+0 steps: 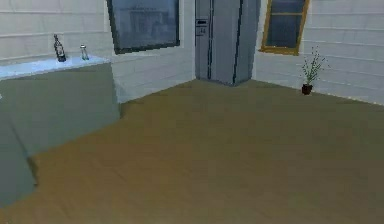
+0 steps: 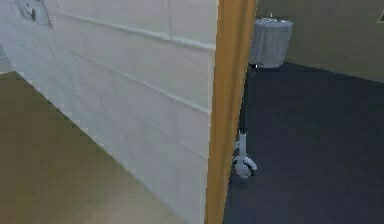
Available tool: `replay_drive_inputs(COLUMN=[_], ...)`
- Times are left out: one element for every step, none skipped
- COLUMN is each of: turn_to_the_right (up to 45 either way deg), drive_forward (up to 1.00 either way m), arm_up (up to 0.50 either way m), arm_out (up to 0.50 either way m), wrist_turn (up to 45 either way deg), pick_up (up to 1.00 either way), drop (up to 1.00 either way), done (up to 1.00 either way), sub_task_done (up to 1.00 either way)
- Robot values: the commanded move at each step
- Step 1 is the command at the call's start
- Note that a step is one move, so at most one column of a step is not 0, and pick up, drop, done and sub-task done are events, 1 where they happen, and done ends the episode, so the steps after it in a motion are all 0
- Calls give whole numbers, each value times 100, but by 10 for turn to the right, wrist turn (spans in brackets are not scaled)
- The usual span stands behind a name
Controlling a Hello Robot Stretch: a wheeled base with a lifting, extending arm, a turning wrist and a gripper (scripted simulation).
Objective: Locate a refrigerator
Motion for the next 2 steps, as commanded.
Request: replay_drive_inputs(turn_to_the_right=[360, 0], drive_forward=[0, 5], arm_up=[0, 0], arm_out=[0, 0], wrist_turn=[0, 0], pick_up=[0, 0], drop=[0, 0], done=[0, 0], sub_task_done=[0, 0])
